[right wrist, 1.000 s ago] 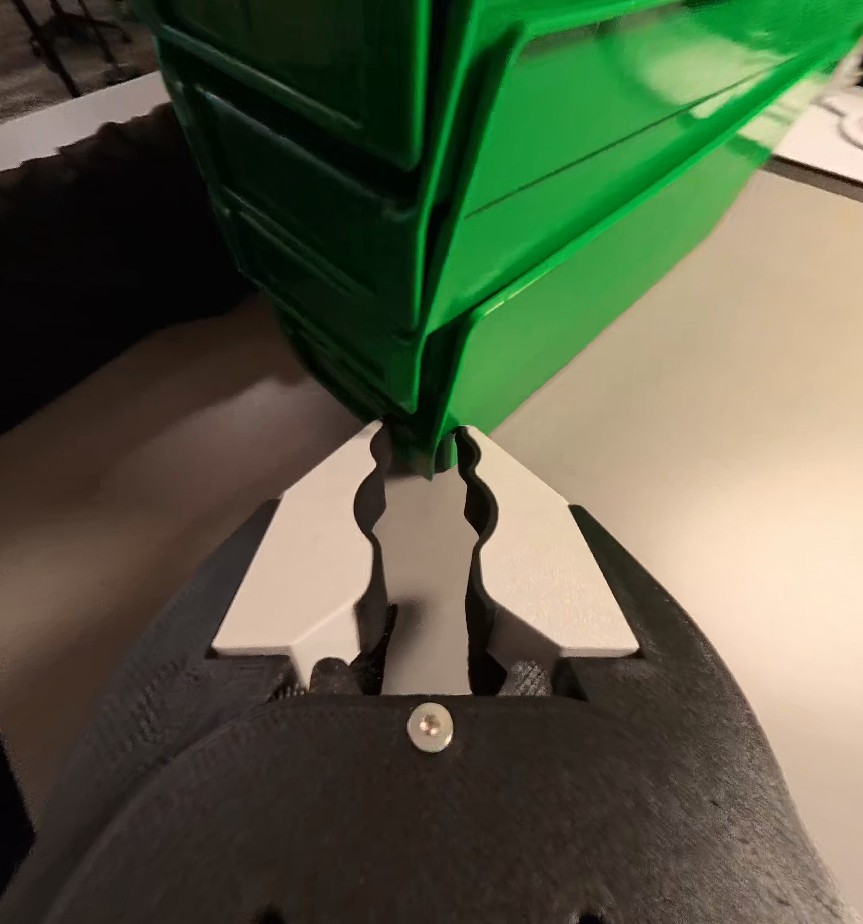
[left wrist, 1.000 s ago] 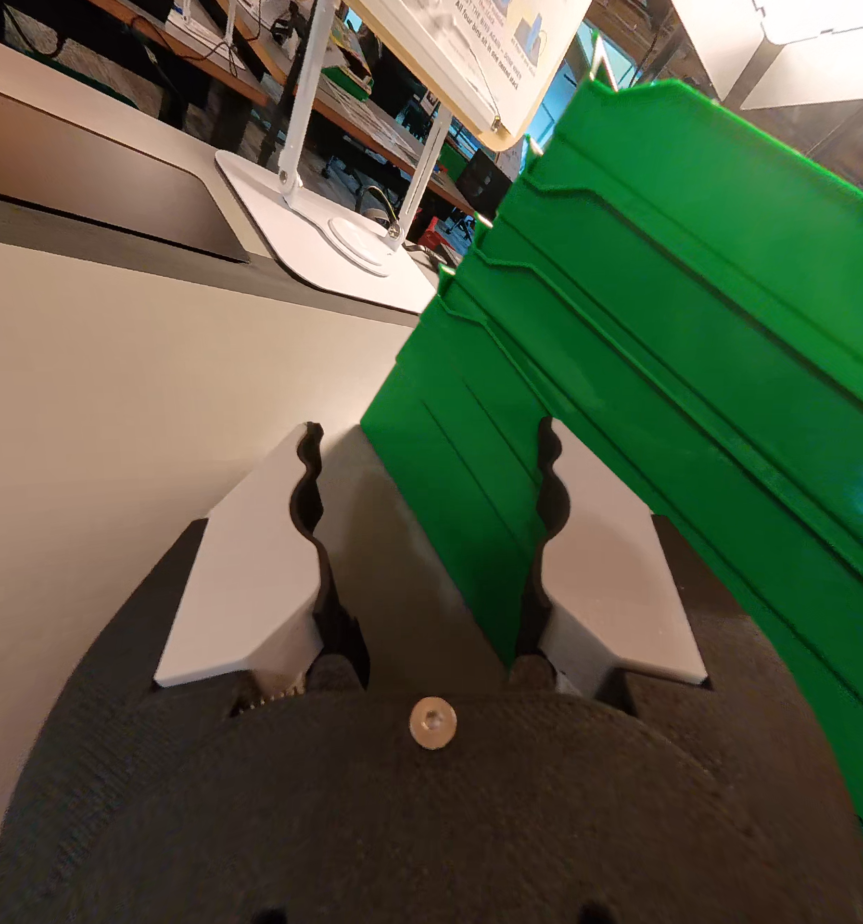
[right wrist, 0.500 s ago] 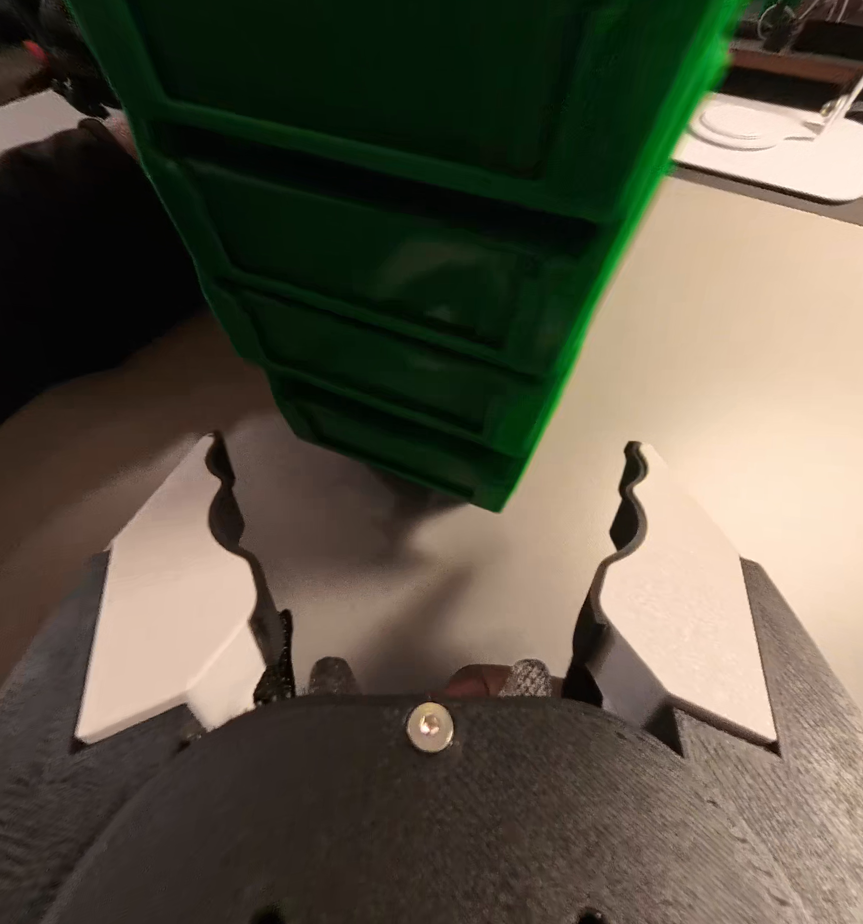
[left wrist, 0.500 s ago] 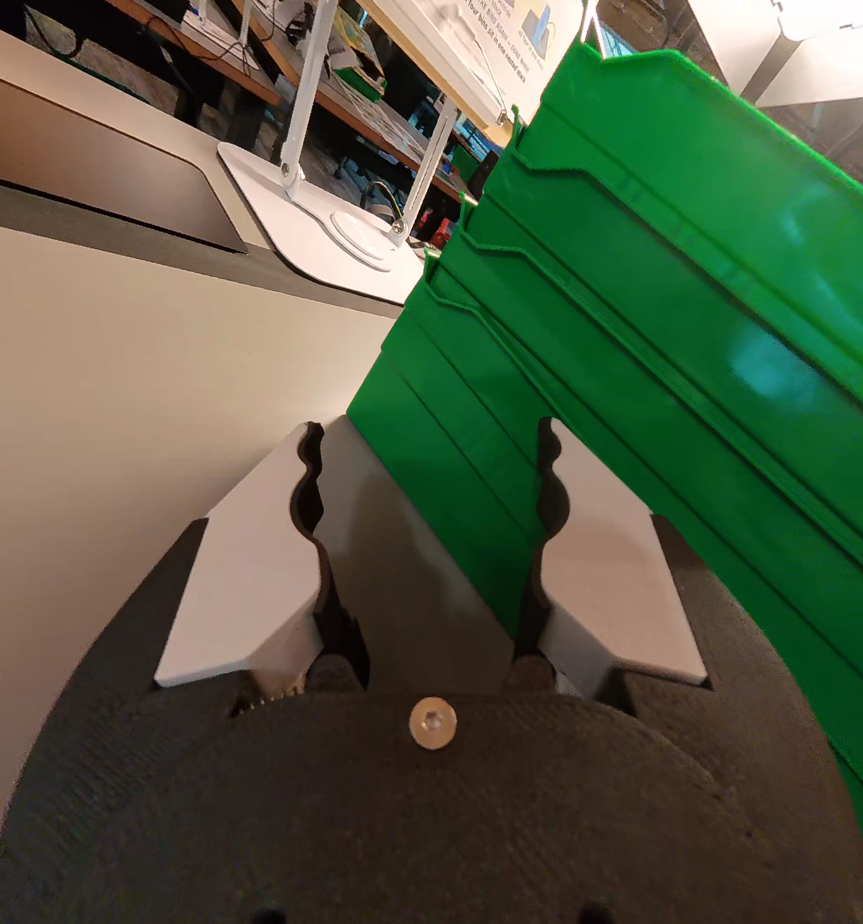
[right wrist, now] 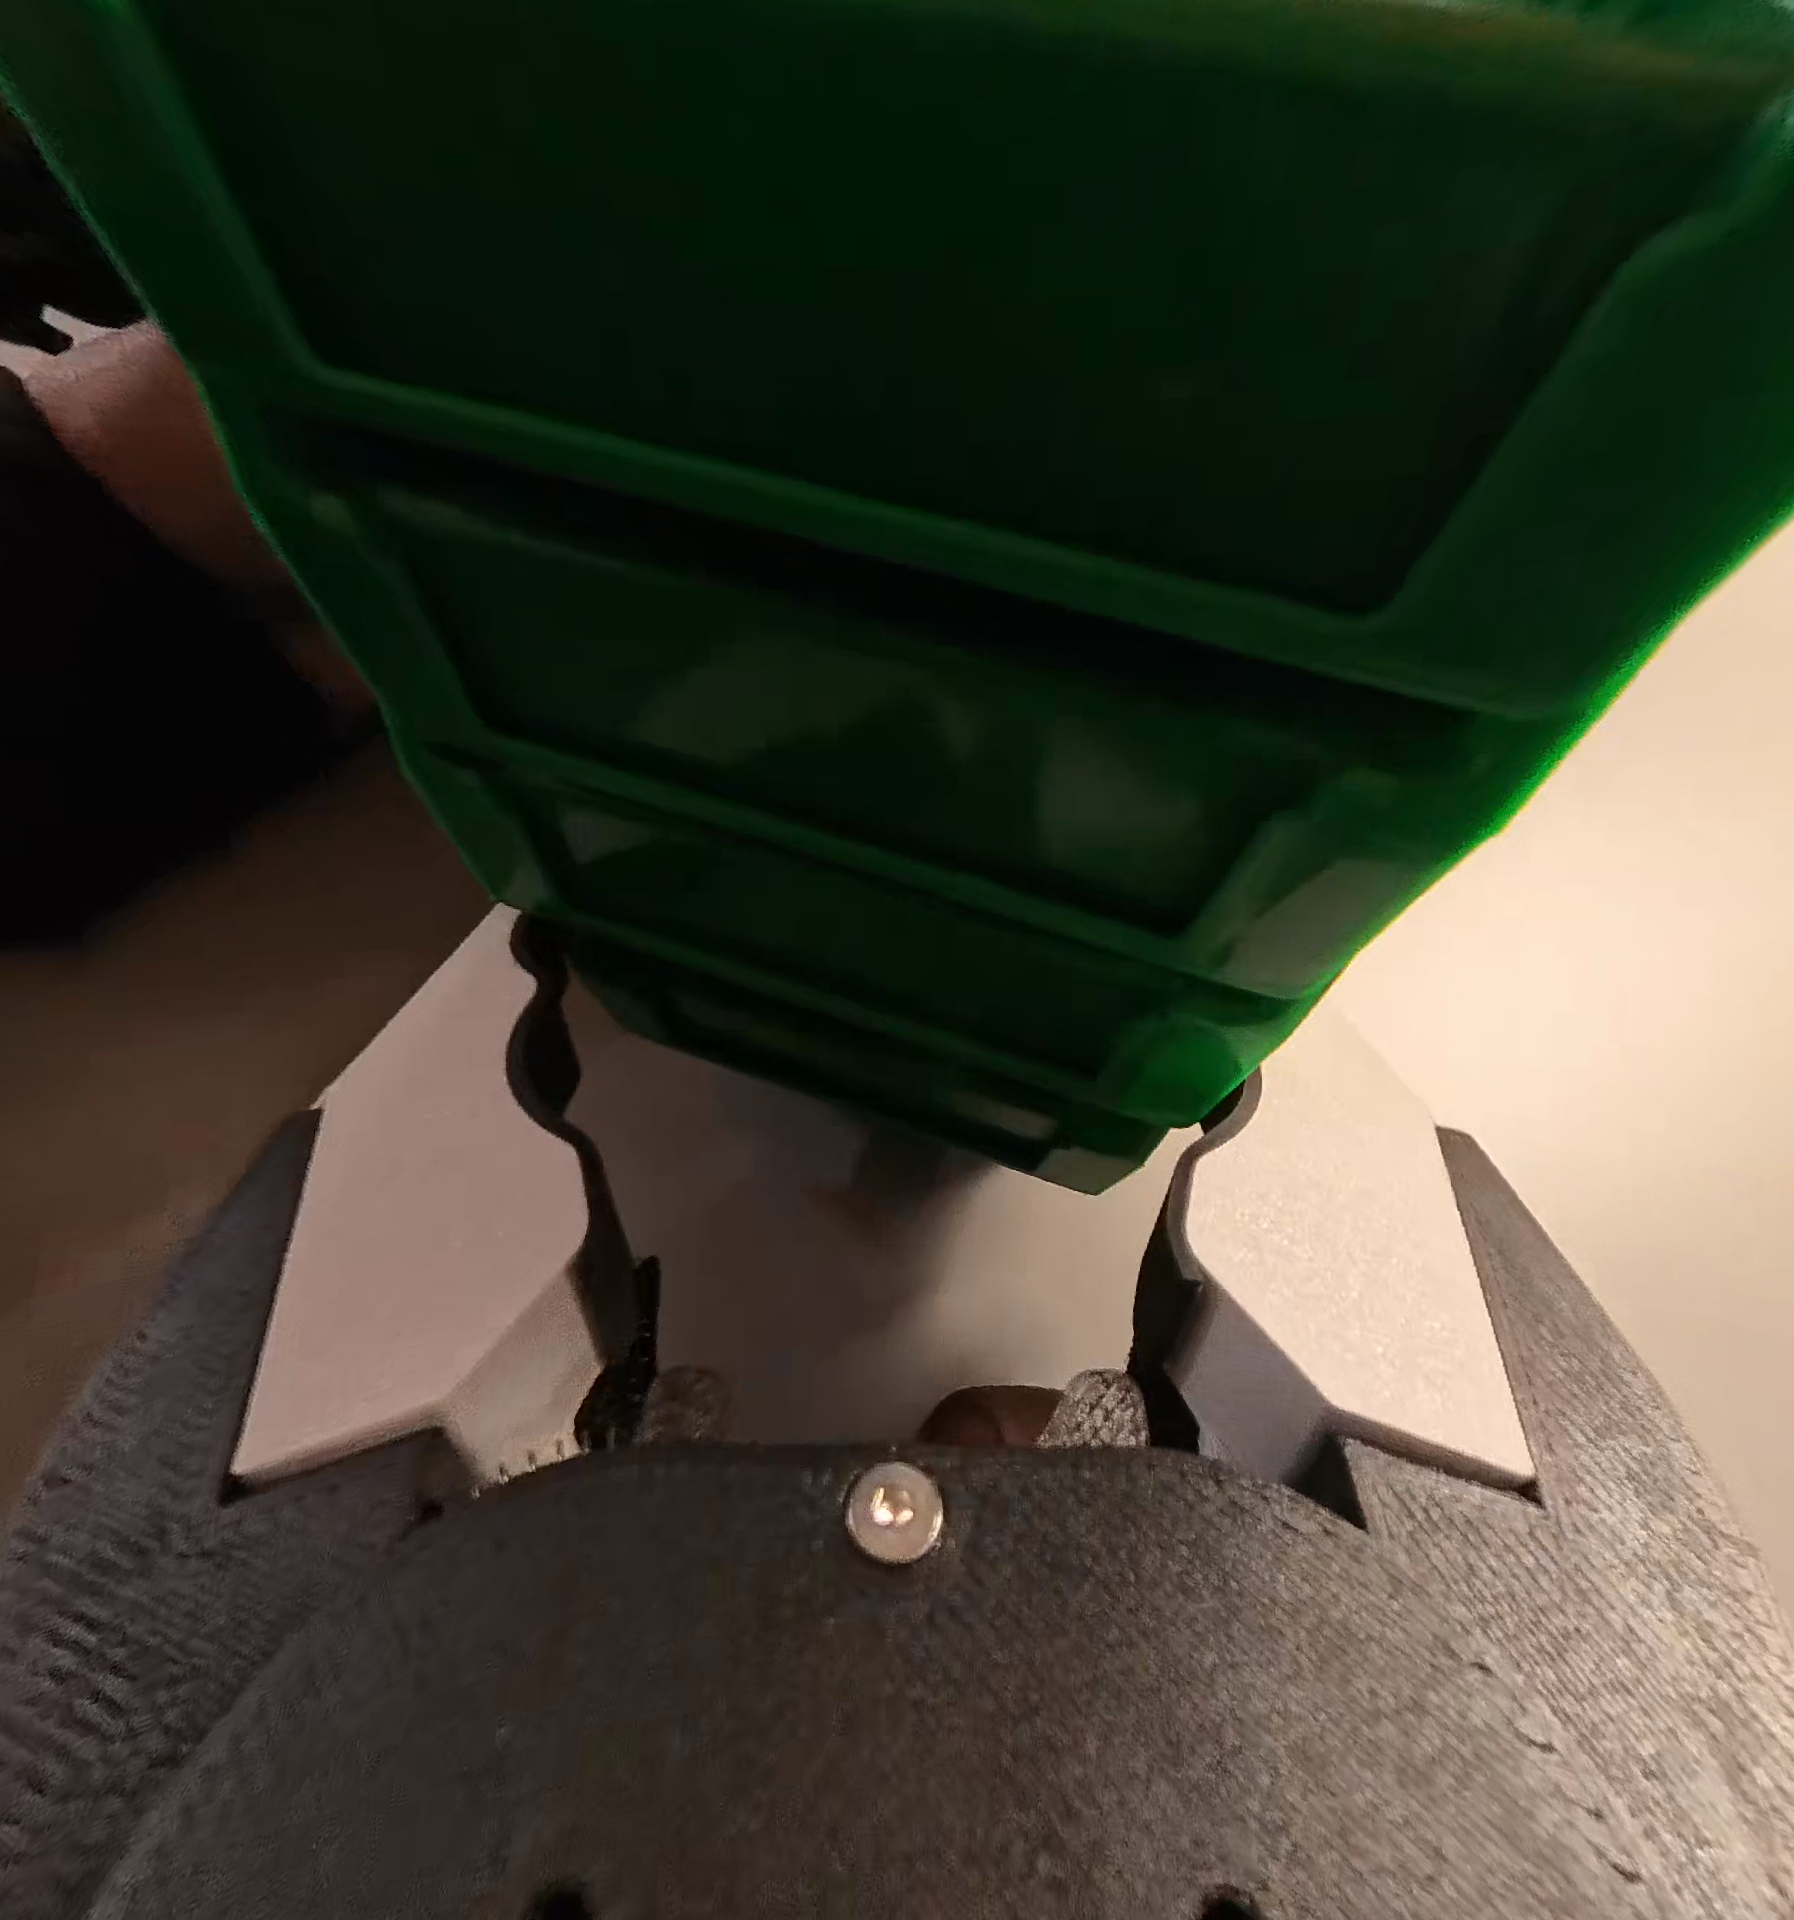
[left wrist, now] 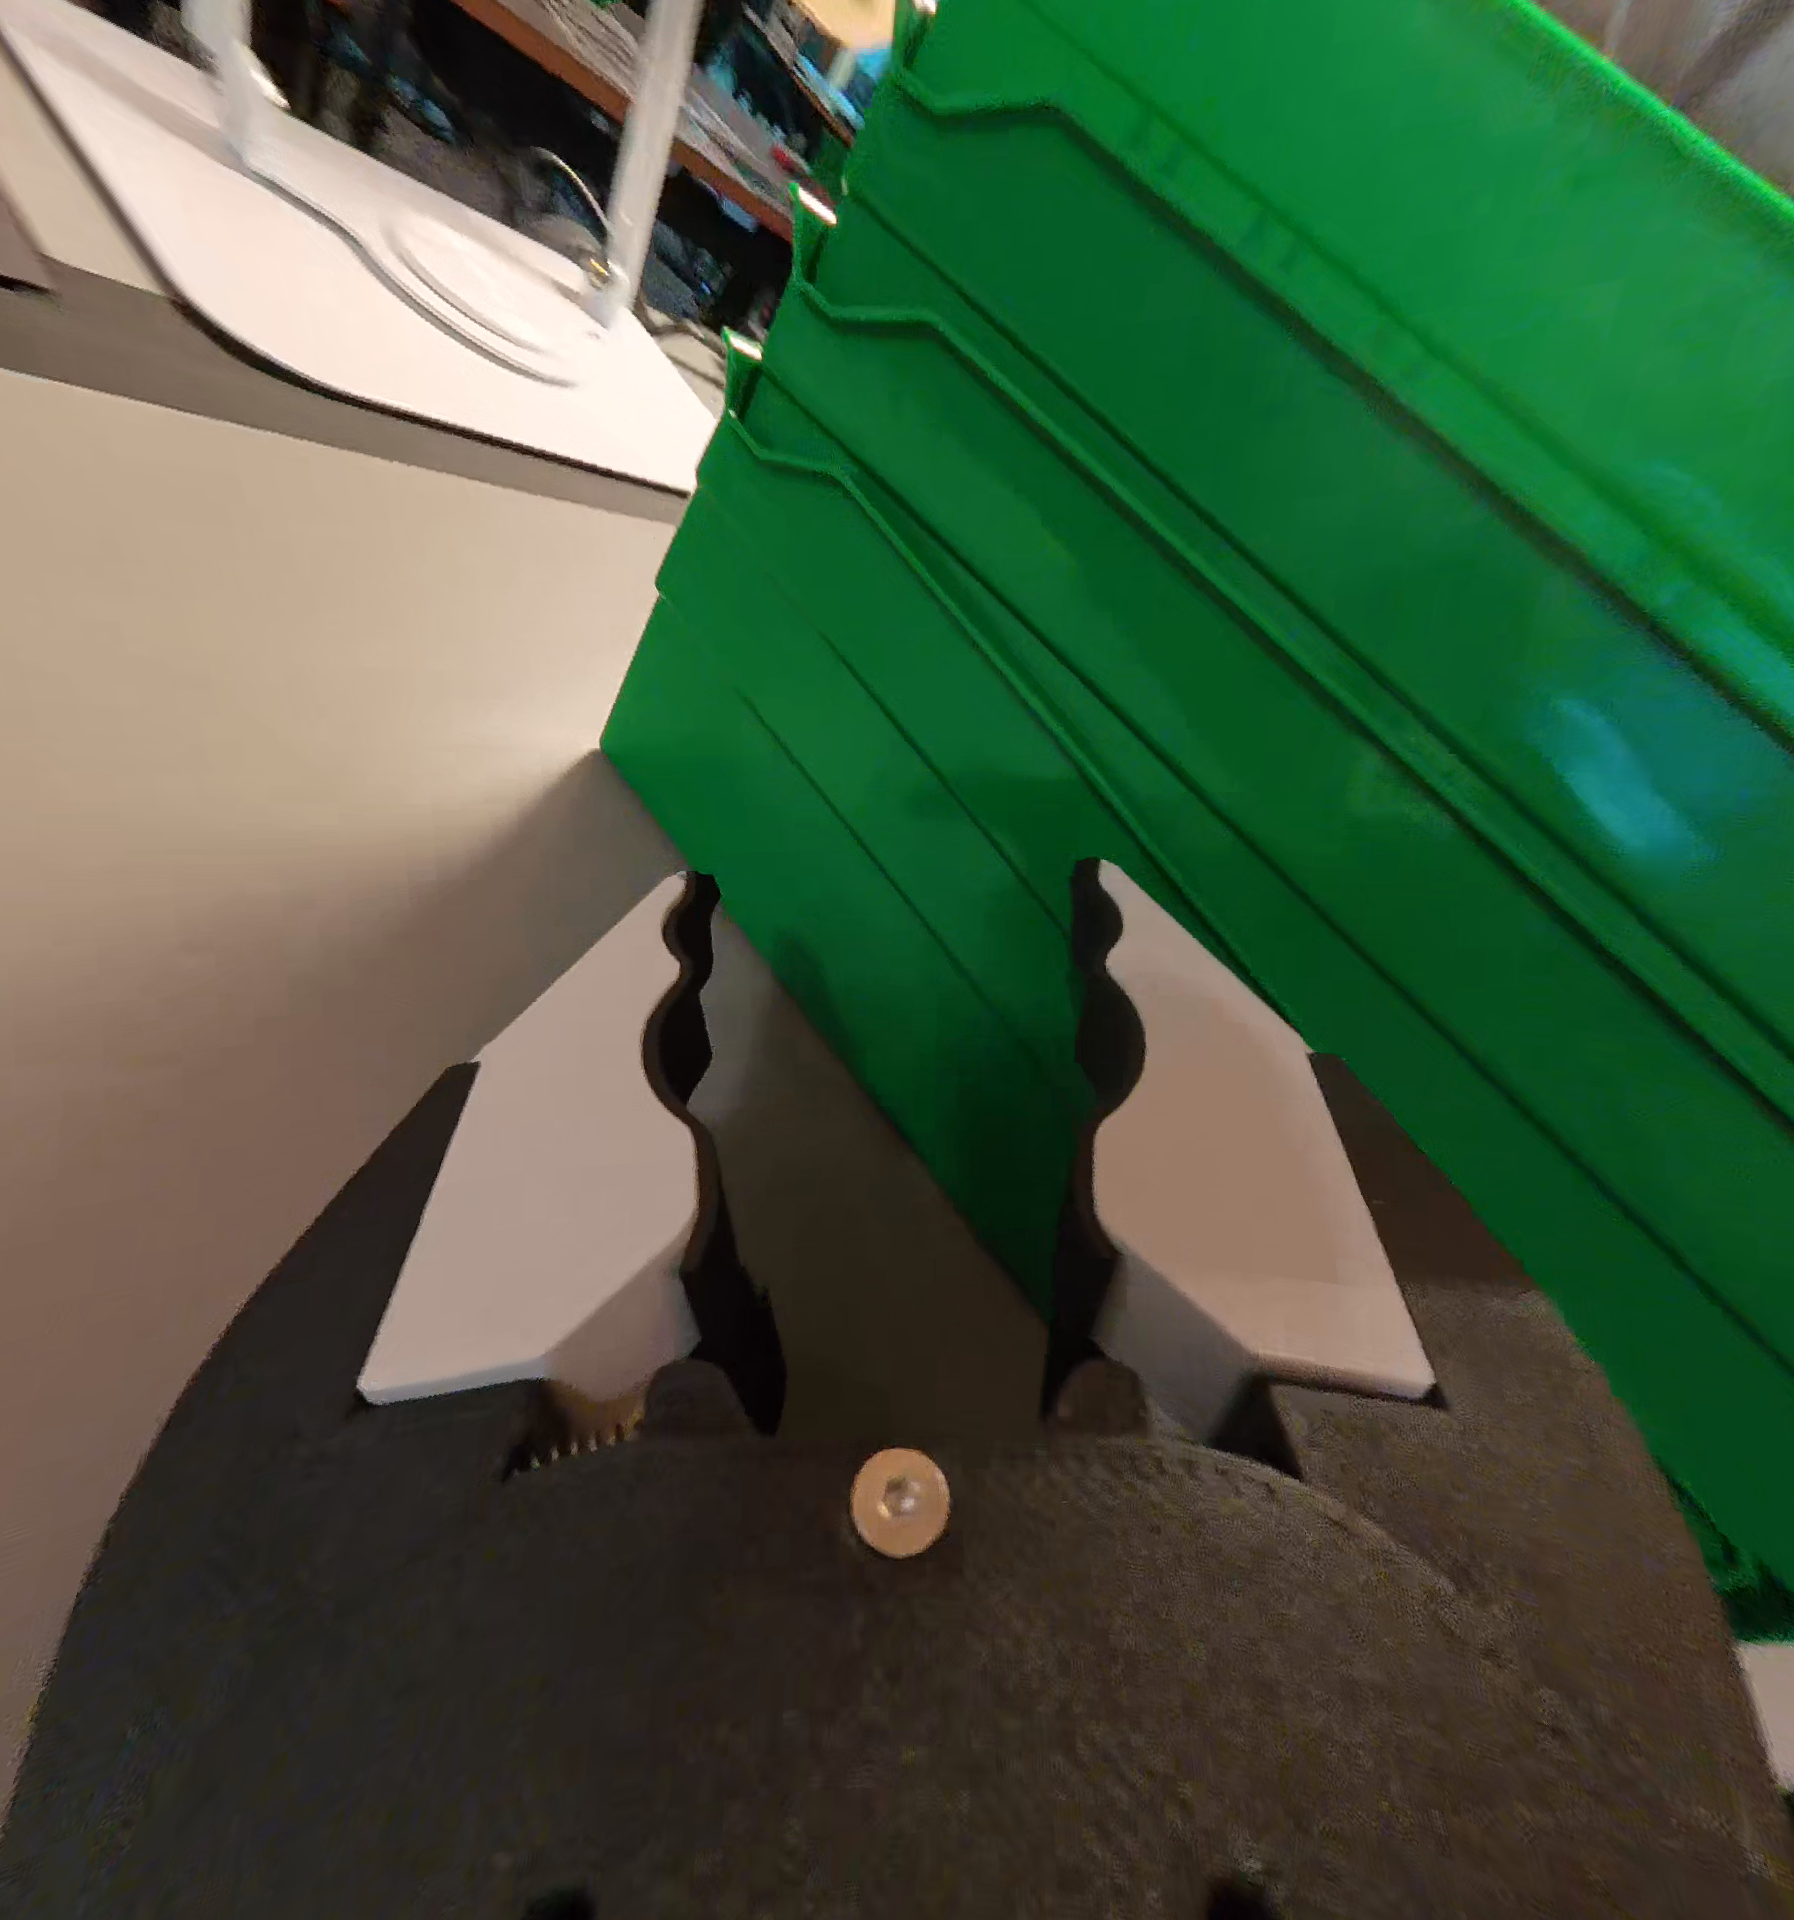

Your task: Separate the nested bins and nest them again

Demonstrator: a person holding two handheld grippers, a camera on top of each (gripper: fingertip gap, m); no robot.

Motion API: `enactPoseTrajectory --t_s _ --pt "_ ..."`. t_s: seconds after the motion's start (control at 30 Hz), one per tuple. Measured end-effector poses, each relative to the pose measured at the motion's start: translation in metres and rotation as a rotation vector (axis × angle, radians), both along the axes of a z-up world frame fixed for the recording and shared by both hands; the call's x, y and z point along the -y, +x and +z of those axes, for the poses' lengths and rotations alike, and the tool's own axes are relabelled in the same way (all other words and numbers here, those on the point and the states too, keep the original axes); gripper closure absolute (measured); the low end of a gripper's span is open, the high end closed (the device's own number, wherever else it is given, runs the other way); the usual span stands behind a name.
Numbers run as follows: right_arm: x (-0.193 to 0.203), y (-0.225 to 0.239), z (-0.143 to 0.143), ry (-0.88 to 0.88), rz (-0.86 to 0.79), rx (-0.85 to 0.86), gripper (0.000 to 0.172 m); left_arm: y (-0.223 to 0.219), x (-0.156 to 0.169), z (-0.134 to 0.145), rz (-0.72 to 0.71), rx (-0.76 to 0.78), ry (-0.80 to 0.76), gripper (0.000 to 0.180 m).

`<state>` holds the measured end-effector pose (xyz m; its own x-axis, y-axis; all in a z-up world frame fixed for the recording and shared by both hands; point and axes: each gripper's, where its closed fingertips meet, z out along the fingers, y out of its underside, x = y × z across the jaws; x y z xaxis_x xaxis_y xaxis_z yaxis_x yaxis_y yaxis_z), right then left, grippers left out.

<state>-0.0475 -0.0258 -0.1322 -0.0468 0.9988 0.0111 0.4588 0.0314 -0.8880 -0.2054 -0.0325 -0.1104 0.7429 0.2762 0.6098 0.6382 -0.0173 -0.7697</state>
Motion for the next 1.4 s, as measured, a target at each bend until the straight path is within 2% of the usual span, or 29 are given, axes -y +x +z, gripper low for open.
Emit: enactPoseTrajectory --t_s 0.13,0.23,0.3,0.5,0.6,0.63,0.7,0.83,0.93,1.07,1.2,1.4 --pt "-0.018 0.026 0.000 0.002 -0.042 0.000 0.049 0.031 -0.020 -0.005 -0.101 -0.023 -0.048 0.095" --pt "-0.025 0.038 0.000 0.003 -0.048 0.005 0.049 0.044 -0.027 -0.005 -0.135 -0.040 -0.056 0.092" --pt "-0.022 0.049 -0.001 -0.013 -0.001 0.021 0.054 0.044 -0.026 -0.003 -0.129 -0.041 -0.043 0.088" --pt "-0.007 0.109 0.023 -0.098 0.143 -0.020 0.037 0.033 -0.019 0.003 -0.097 0.033 0.030 0.088" --pt "-0.029 0.128 0.064 -0.147 0.131 -0.080 0.034 0.035 -0.021 0.001 -0.113 0.023 0.009 0.087" --pt "-0.034 0.132 0.087 -0.170 0.148 -0.132 0.029 0.036 -0.021 0.001 -0.118 0.016 0.009 0.085" --pt "-0.042 0.135 0.132 -0.222 0.185 -0.227 0.029 0.036 -0.020 0.003 -0.111 -0.001 0.017 0.080" --pt "-0.065 0.107 0.188 -0.208 0.200 -0.260 0.028 0.032 -0.017 0.007 -0.075 -0.016 0.036 0.079" --pt "-0.081 0.063 0.203 -0.166 0.209 -0.154 0.028 0.031 -0.015 0.011 -0.059 -0.036 0.054 0.079" --pt "-0.093 0.015 0.199 -0.126 0.226 0.039 0.028 0.027 -0.009 0.010 -0.030 -0.074 0.026 0.079" --pt "-0.089 -0.002 0.193 -0.065 0.234 0.099 0.031 0.022 -0.007 0.008 -0.014 -0.074 0.008 0.079" --pt "-0.084 -0.004 0.185 -0.053 0.239 0.106 0.034 0.025 -0.008 0.008 -0.025 -0.080 0.005 0.079"
